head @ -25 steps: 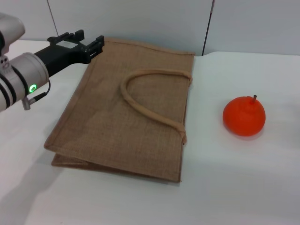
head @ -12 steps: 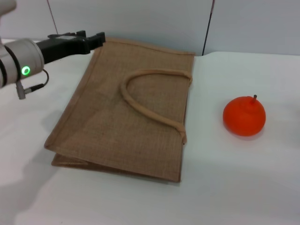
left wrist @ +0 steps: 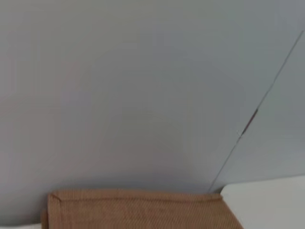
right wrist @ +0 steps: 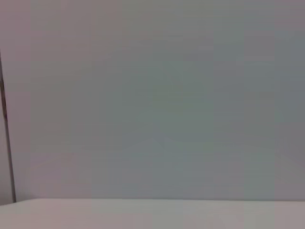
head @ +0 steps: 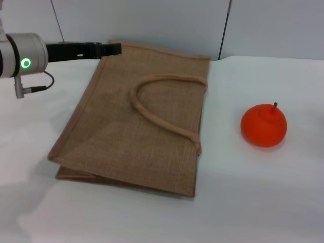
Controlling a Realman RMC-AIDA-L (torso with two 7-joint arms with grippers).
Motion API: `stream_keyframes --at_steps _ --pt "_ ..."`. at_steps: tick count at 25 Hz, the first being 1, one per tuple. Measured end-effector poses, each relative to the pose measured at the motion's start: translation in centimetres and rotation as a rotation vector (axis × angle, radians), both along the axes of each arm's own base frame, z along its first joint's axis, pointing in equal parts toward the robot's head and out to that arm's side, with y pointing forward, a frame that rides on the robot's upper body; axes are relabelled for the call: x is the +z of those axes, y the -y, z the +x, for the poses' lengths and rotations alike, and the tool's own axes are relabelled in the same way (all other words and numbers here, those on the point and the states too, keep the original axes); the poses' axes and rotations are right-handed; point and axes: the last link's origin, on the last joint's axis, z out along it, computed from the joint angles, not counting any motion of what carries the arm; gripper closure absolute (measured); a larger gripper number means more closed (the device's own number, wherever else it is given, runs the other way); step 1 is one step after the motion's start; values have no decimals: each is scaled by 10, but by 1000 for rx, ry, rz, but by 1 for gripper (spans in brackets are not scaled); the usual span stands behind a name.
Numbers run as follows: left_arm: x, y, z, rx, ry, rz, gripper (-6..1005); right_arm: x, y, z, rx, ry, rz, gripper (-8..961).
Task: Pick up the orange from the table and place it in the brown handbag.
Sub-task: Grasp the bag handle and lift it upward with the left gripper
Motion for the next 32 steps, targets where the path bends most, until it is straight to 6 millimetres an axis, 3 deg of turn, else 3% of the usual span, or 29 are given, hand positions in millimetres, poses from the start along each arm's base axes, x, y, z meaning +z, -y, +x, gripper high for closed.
stream_keyframes --at_steps 12,24,32 --pt "14 -9 -5 127 -79 -105 396 -1 -1 -2 6 -4 0 154" --pt "7 -29 18 101 -162 -188 395 -2 -1 -4 16 -6 -1 154" --pt "-5 -34 16 119 -169 -208 395 -4 -4 -9 41 -2 -11 155"
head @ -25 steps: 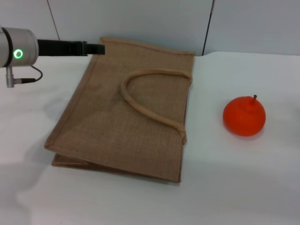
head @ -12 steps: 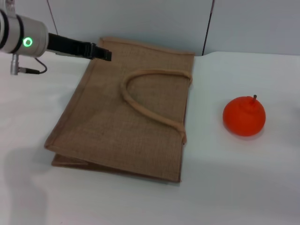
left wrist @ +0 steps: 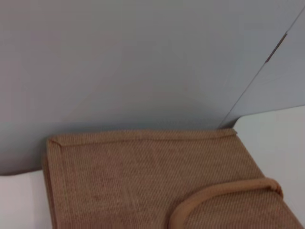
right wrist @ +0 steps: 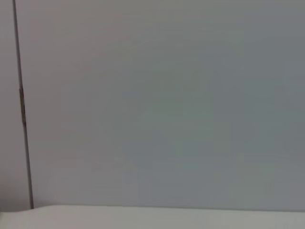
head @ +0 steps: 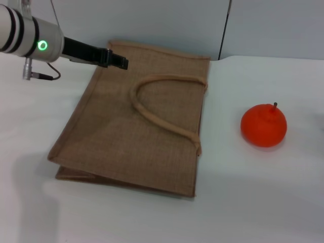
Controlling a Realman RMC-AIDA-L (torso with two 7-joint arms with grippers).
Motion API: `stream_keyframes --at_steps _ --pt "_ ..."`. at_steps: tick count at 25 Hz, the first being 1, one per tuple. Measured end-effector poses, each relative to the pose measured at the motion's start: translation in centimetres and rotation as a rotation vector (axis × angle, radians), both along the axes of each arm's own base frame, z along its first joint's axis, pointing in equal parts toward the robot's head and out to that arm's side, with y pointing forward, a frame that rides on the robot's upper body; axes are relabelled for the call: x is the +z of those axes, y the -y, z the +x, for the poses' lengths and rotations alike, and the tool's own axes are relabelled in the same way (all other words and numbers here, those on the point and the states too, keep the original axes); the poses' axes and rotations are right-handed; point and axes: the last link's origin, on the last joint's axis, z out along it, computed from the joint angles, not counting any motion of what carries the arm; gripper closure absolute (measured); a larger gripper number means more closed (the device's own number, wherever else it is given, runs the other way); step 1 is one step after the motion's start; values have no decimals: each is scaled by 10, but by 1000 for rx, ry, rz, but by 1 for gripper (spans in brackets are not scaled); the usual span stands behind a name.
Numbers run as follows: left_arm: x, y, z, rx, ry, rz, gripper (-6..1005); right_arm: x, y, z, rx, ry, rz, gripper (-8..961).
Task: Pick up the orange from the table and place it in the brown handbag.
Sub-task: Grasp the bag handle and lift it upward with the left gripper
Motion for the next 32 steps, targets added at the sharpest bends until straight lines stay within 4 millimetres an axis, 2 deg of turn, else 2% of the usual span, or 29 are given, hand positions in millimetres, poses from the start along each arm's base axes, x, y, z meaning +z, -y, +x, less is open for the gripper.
stream_keyframes --at_steps 17,32 --pt "-26 -7 -7 33 -110 -63 395 0 -1 -5 29 -1 4 155" --pt "-36 -23 -10 -32 -193 16 396 0 -4 -7 37 -1 4 156"
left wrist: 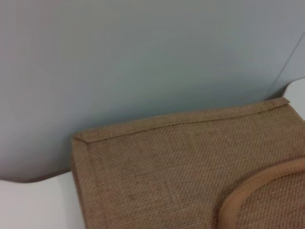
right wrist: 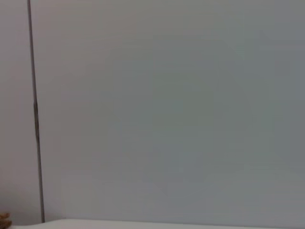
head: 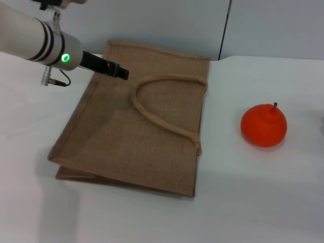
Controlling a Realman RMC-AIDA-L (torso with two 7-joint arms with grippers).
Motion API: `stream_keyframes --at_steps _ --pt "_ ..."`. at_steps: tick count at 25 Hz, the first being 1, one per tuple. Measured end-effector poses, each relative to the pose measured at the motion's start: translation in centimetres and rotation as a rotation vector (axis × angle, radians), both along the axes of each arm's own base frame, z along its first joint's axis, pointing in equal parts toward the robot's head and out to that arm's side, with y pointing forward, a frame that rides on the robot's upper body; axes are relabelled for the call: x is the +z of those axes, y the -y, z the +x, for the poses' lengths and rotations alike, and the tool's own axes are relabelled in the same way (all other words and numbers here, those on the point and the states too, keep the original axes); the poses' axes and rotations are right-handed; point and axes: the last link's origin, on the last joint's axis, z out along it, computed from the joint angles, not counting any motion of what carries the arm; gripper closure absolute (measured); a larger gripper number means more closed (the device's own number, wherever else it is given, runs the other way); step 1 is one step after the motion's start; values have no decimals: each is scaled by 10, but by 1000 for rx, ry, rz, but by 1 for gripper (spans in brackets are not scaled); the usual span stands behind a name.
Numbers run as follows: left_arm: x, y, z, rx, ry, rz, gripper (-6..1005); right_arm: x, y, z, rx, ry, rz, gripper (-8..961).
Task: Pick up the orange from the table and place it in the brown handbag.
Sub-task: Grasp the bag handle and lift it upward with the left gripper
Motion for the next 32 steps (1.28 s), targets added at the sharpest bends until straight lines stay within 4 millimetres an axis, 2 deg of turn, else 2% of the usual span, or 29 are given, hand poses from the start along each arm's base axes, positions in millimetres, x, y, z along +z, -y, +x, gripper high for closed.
stream_keyframes --at_steps 15,32 --pt "-14 -6 -4 -5 -28 6 395 0 -1 -1 3 -2 -1 156" --pt "-18 -8 2 0 -31 7 396 -2 -2 -2 3 -5 -10 156"
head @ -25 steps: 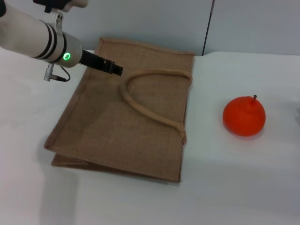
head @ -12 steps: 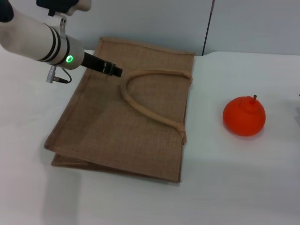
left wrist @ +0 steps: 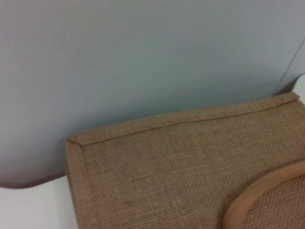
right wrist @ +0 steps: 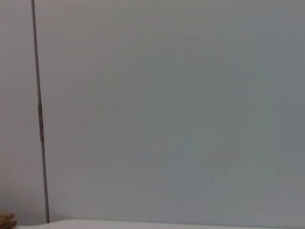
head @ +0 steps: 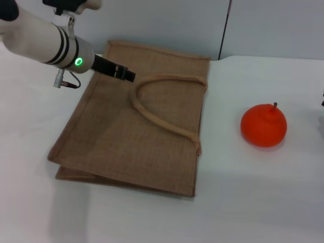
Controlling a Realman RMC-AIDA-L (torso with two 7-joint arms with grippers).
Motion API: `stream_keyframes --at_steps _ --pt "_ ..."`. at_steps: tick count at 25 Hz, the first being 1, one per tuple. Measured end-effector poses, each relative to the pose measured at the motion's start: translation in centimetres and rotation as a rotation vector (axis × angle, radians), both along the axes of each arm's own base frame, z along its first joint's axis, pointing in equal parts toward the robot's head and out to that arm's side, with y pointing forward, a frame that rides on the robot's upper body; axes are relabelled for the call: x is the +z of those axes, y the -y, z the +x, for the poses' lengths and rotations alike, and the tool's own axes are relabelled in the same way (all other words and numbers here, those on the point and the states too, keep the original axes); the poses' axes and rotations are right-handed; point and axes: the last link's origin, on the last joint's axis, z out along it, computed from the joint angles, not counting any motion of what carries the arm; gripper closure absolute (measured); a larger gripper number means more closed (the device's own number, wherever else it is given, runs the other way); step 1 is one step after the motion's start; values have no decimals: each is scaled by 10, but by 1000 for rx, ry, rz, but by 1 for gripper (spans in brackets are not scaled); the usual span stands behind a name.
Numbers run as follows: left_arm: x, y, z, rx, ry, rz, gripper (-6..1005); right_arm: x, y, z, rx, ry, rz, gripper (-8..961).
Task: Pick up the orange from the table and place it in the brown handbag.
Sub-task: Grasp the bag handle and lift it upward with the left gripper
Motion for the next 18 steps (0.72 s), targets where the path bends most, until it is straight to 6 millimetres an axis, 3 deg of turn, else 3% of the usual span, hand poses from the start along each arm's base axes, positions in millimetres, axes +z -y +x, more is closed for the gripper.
stream_keyframes --at_steps 18 --pt "-14 4 18 -36 49 -48 395 -1 0 0 -1 -1 -3 157"
